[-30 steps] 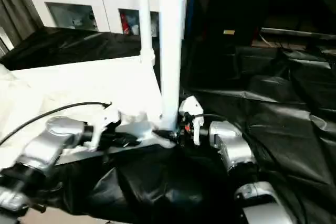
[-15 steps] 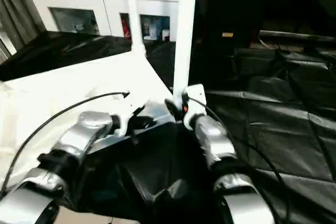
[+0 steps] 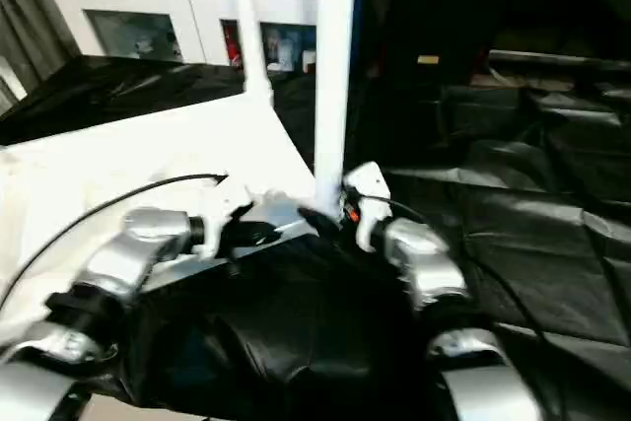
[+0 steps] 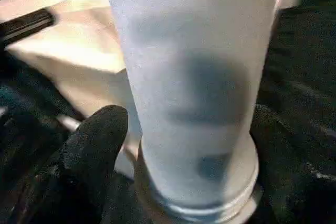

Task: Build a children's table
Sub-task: Rotate leg to tighten

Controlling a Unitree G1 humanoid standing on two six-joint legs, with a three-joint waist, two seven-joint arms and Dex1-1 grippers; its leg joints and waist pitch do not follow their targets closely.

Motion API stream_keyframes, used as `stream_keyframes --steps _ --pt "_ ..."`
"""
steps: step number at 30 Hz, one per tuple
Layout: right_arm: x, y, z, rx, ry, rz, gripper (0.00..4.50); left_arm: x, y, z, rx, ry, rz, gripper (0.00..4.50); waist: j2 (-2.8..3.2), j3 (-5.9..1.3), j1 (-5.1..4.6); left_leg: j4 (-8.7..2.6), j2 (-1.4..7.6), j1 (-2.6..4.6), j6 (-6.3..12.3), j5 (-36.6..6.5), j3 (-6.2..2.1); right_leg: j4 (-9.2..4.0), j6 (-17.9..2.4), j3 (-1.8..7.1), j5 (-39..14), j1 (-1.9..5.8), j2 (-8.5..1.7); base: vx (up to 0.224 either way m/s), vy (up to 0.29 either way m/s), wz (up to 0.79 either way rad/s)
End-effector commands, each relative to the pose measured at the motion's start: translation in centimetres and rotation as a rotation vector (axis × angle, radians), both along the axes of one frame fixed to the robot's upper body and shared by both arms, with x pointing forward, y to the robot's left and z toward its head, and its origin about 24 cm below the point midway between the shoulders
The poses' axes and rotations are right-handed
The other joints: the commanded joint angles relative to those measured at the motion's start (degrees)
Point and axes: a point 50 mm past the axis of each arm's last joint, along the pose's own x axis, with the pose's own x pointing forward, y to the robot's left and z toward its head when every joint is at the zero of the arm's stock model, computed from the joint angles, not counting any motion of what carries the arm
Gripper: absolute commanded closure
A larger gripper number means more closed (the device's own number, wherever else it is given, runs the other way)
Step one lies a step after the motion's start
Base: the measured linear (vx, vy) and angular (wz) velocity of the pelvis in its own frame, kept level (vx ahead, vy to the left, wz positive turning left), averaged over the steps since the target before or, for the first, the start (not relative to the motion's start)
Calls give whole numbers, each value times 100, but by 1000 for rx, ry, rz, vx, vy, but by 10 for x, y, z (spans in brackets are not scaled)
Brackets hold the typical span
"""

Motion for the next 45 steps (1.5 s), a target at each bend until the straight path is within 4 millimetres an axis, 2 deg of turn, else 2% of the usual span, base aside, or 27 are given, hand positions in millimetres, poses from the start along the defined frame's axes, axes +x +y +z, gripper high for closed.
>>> stream_keyframes --steps 1,3,5,7,12,15,16,17,19,22,23,26,28,30,31,32,34,35,36,37,39,44,45 --pt "-13 6 -10 3 74 133 71 -6 -7 9 -79 7 -96 450 15 -347 19 -261 86 -32 585 -779 26 -343 -1530 187 -38 349 -269 0 0 0" --pt "-14 3 -10 -1 82 157 71 -9 -5 9 -83 32 -126 450 -4 -339 18 -265 90 -28 586 -855 31 -355 -1570 185 -123 348 -278 0 0 0" --pt "-19 -3 -10 -17 100 209 71 -17 1 8 -71 73 -185 450 41 -343 13 -270 95 -15 553 -885 24 -358 -1578 184 -193 349 -277 0 0 0" --pt "-20 -5 -9 -21 97 223 71 -19 4 7 -65 88 -205 450 28 -341 8 -266 95 -15 535 -858 29 -351 -1615 187 -102 345 -270 0 0 0" --pt "-21 -5 -7 -13 97 246 71 -21 12 8 -52 100 -219 450 22 -333 -2 -277 93 2 471 -985 29 -361 -1592 189 -302 343 -272 0 0 0" --pt "-22 -2 -6 -4 102 264 104 -21 15 8 -41 100 -212 450 0 -337 6 -270 90 -3 479 -877 29 -350 -1579 192 -235 345 -271 0 0 0" --pt "-23 -1 -7 -2 107 271 113 -21 17 8 -35 95 -206 450 -33 -337 2 -269 91 -7 494 -851 32 -350 -1568 193 -210 350 -268 0 0 0" --pt "-23 -1 -7 -2 107 271 125 -21 17 8 -35 95 -206 450 -15 -341 8 -265 88 -5 509 -806 30 -342 -1569 193 -183 347 -273 0 0 0" --pt "-24 1 -7 -1 110 281 142 -21 18 8 -32 90 -196 450 -44 -341 4 -262 89 -9 528 -772 35 -341 -1573 192 -186 345 -274 0 0 0" --pt "-24 2 -8 1 111 284 155 -20 19 8 -31 83 -183 450 -42 -327 8 -270 93 -4 501 -811 35 -354 -1528 195 -374 337 -282 0 0 0" --pt "-24 4 -10 1 107 257 172 -17 19 7 -18 59 -145 450 -83 -329 5 -271 93 -7 495 -800 37 -355 -1522 198 -366 340 -278 0 0 0" --pt "-21 6 -13 -2 99 201 178 -13 18 5 0 26 -92 450 -66 -314 4 -281 98 -5 443 -878 33 -368 -1474 205 -528 326 -292 0 0 0" --pt "-16 10 -21 -19 98 64 187 -5 17 3 30 -12 7 450 -75 -287 -5 -308 88 -6 348 -1008 24 -408 -1391 209 -875 314 -305 0 0 0" --pt "-14 15 -26 -24 110 -16 187 1 14 2 39 -33 75 450 -74 -258 -16 -347 79 33 179 -1352 9 -487 -1157 216 -1692 303 -326 0 0 0" --pt "-12 19 -29 -29 114 -66 187 5 10 3 27 -41 114 450 -75 -261 -11 -353 80 32 155 -1352 5 -490 -1116 222 -1742 306 -329 0 0 0" --pt "-11 21 -31 -32 117 -98 187 8 8 4 18 -45 138 450 -66 -250 -14 -360 80 54 107 -1407 8 -510 -1067 230 -1830 275 -323 0 0 0" --pt "-10 28 -32 -19 119 -155 187 12 1 6 10 -65 171 450 -73 -263 -13 -371 83 43 84 -1416 -6 -499 -1046 233 -1744 286 -324 0 0 0" --pt "-7 35 -34 -15 120 -225 187 17 -8 8 1 -81 201 450 -94 -264 -13 -369 78 51 103 -1407 5 -503 -1039 238 -1680 269 -311 0 0 0" --pt "-7 37 -35 -12 121 -242 187 18 -10 8 -1 -85 206 450 -83 -263 -8 -367 71 69 75 -1460 2 -508 -1040 237 -1749 263 -320 0 0 0" --pt "-6 40 -35 -7 122 -271 188 20 -14 9 -6 -92 215 450 -118 -275 -8 -368 68 48 83 -1390 1 -499 -1038 238 -1684 287 -325 0 0 0" --pt "-3 52 -36 2 134 -370 188 23 -29 9 -12 -116 238 450 -111 -267 -4 -372 64 46 83 -1334 5 -495 -1028 239 -1593 271 -319 0 0 0" --pt "-2 62 -35 2 122 -368 188 23 -37 8 -31 -113 238 450 -112 -299 7 -351 61 18 207 -1128 8 -449 -1101 233 -1077 303 -320 0 0 0" --pt "-2 65 -33 27 123 -349 153 23 -38 8 -31 -113 228 450 -80 -300 4 -348 60 18 219 -1125 7 -444 -1119 231 -1034 304 -319 0 0 0"
